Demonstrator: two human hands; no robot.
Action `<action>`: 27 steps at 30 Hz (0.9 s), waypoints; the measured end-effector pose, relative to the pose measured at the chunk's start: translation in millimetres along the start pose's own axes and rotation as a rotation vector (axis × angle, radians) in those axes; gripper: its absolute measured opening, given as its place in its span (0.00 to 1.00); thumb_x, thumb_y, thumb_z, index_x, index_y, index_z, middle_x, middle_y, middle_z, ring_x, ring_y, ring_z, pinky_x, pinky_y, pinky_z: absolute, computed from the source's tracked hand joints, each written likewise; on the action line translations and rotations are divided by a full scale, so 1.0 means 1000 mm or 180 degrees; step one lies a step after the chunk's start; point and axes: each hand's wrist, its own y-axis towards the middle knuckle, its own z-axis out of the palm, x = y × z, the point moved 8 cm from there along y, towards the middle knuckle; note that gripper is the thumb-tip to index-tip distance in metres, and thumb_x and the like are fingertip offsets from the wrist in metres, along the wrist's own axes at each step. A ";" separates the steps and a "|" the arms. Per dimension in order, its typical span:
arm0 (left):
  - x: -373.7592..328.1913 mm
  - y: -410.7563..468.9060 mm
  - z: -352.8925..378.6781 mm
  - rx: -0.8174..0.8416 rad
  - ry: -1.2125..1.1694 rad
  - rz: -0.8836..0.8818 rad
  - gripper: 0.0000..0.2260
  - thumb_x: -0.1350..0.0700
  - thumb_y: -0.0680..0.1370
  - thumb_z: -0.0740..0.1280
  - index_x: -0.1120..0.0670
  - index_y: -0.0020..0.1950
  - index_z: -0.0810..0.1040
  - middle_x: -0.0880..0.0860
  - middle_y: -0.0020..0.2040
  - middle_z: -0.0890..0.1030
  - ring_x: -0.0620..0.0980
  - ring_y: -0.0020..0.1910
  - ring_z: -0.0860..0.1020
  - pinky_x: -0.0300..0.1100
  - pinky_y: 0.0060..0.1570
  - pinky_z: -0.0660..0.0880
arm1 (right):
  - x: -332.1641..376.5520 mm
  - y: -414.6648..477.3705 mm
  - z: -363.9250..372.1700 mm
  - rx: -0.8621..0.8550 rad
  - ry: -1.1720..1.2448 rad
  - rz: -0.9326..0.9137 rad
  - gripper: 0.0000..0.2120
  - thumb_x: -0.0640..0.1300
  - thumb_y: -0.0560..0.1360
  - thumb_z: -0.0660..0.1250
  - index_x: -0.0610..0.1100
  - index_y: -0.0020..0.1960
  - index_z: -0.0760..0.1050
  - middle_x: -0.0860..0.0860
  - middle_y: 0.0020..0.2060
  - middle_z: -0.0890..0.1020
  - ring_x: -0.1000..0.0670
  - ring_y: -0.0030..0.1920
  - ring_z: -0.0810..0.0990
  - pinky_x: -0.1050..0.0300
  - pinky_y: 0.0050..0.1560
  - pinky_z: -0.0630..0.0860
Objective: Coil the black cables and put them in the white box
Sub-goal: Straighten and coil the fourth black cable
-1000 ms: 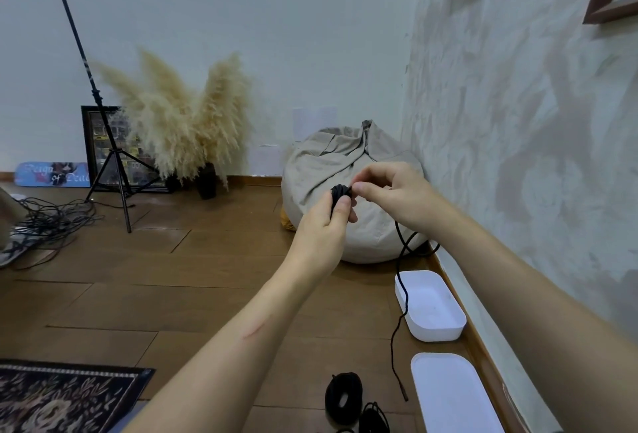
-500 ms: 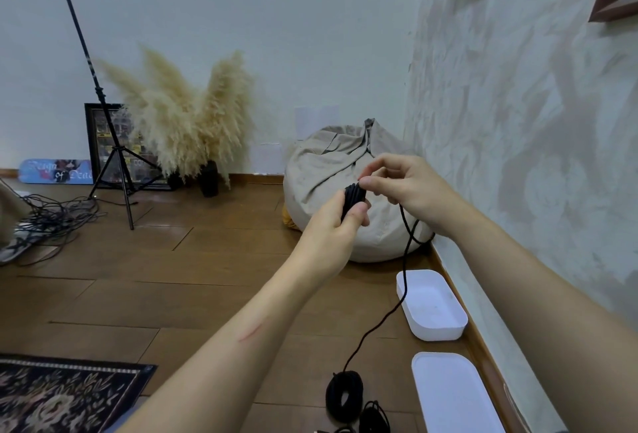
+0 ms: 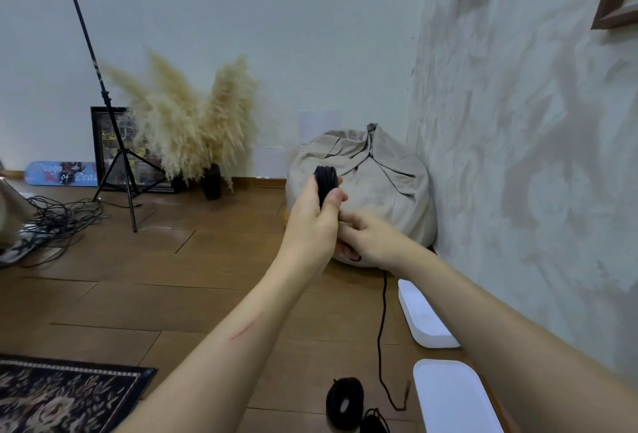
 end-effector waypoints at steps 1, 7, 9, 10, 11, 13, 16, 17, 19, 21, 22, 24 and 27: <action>0.006 0.002 -0.004 -0.0118 0.0192 0.0021 0.05 0.58 0.85 0.60 0.52 0.58 0.73 0.46 0.47 0.79 0.38 0.45 0.78 0.35 0.41 0.74 | 0.003 0.001 0.006 0.0089 -0.0151 0.0001 0.14 0.37 0.83 0.56 0.48 0.44 0.74 0.55 0.28 0.75 0.56 0.28 0.70 0.65 0.30 0.66; 0.045 0.010 -0.009 -0.0226 0.1083 -0.0050 0.04 0.58 0.84 0.60 0.58 0.53 0.71 0.58 0.50 0.80 0.59 0.49 0.77 0.53 0.48 0.73 | 0.011 0.002 0.006 0.0297 -0.0723 0.0004 0.13 0.34 0.80 0.59 0.43 0.38 0.73 0.58 0.25 0.74 0.57 0.27 0.70 0.64 0.31 0.67; 0.053 0.011 -0.009 -0.0124 0.1204 -0.0154 0.04 0.58 0.84 0.60 0.58 0.53 0.71 0.58 0.51 0.80 0.57 0.50 0.77 0.49 0.47 0.71 | 0.008 0.000 -0.002 0.0332 -0.0963 0.0052 0.09 0.37 0.81 0.61 0.37 0.44 0.77 0.55 0.28 0.76 0.57 0.28 0.71 0.64 0.35 0.69; 0.056 0.010 -0.007 -0.0037 0.1244 -0.0194 0.04 0.58 0.84 0.60 0.58 0.54 0.71 0.58 0.52 0.80 0.56 0.50 0.77 0.47 0.46 0.70 | 0.008 -0.001 -0.006 0.0341 -0.1057 0.0058 0.09 0.37 0.81 0.61 0.34 0.47 0.78 0.52 0.30 0.77 0.57 0.29 0.71 0.65 0.36 0.69; 0.058 0.010 -0.005 0.0072 0.1264 -0.0226 0.04 0.57 0.85 0.60 0.58 0.54 0.71 0.57 0.53 0.80 0.55 0.50 0.77 0.46 0.46 0.70 | 0.010 -0.002 -0.010 0.0337 -0.1132 0.0040 0.10 0.37 0.81 0.61 0.32 0.49 0.78 0.50 0.31 0.77 0.58 0.30 0.72 0.66 0.37 0.69; 0.058 0.007 0.002 0.0324 0.1194 -0.0295 0.06 0.56 0.85 0.58 0.58 0.54 0.71 0.57 0.52 0.80 0.55 0.50 0.77 0.50 0.48 0.72 | 0.012 -0.004 -0.019 0.0271 -0.1209 -0.0001 0.10 0.34 0.81 0.61 0.32 0.49 0.79 0.50 0.32 0.78 0.62 0.30 0.74 0.70 0.38 0.68; 0.053 -0.002 0.014 0.0820 0.1015 -0.0345 0.10 0.51 0.86 0.56 0.55 0.55 0.73 0.51 0.51 0.81 0.48 0.49 0.77 0.42 0.47 0.71 | 0.013 -0.004 -0.037 0.0058 -0.1314 -0.0119 0.10 0.36 0.82 0.62 0.39 0.49 0.82 0.55 0.31 0.78 0.62 0.31 0.75 0.69 0.37 0.68; 0.052 -0.005 0.018 0.0971 0.1028 -0.0335 0.10 0.50 0.86 0.56 0.53 0.54 0.74 0.50 0.50 0.81 0.46 0.49 0.77 0.40 0.46 0.71 | 0.012 -0.005 -0.043 0.0001 -0.1363 -0.0151 0.10 0.38 0.81 0.63 0.41 0.48 0.83 0.56 0.31 0.78 0.60 0.31 0.73 0.67 0.37 0.68; 0.051 -0.009 0.023 0.1128 0.1111 -0.0281 0.09 0.49 0.86 0.57 0.50 0.51 0.73 0.49 0.46 0.79 0.41 0.44 0.77 0.35 0.39 0.69 | 0.010 -0.006 -0.049 -0.0074 -0.1383 -0.0164 0.09 0.40 0.81 0.65 0.43 0.45 0.83 0.56 0.31 0.79 0.59 0.32 0.72 0.65 0.37 0.68; 0.049 -0.012 0.026 0.1158 0.1179 -0.0196 0.08 0.50 0.85 0.59 0.46 0.47 0.70 0.46 0.40 0.75 0.38 0.37 0.74 0.34 0.34 0.66 | 0.008 -0.006 -0.052 -0.0143 -0.1297 -0.0145 0.08 0.41 0.80 0.67 0.42 0.45 0.83 0.55 0.31 0.80 0.59 0.32 0.73 0.67 0.36 0.68; 0.049 -0.012 0.027 0.1158 0.1237 -0.0153 0.08 0.51 0.85 0.60 0.48 0.46 0.70 0.46 0.38 0.74 0.40 0.36 0.73 0.34 0.33 0.65 | 0.007 -0.006 -0.053 -0.0158 -0.1264 -0.0125 0.08 0.40 0.80 0.67 0.40 0.44 0.83 0.54 0.31 0.80 0.60 0.30 0.72 0.68 0.35 0.67; 0.050 -0.011 0.027 0.1124 0.1381 -0.0074 0.08 0.52 0.85 0.60 0.53 0.48 0.69 0.48 0.38 0.73 0.45 0.36 0.70 0.37 0.32 0.62 | 0.005 -0.006 -0.053 -0.0154 -0.1257 -0.0068 0.08 0.42 0.79 0.68 0.41 0.45 0.84 0.53 0.31 0.81 0.60 0.29 0.71 0.67 0.34 0.66; 0.051 -0.008 0.022 0.0916 0.1658 0.0066 0.11 0.53 0.85 0.59 0.54 0.45 0.66 0.50 0.38 0.71 0.47 0.36 0.68 0.40 0.32 0.61 | -0.004 -0.005 -0.054 -0.0208 -0.1102 0.0116 0.08 0.48 0.78 0.71 0.45 0.46 0.84 0.54 0.30 0.79 0.59 0.30 0.72 0.63 0.34 0.67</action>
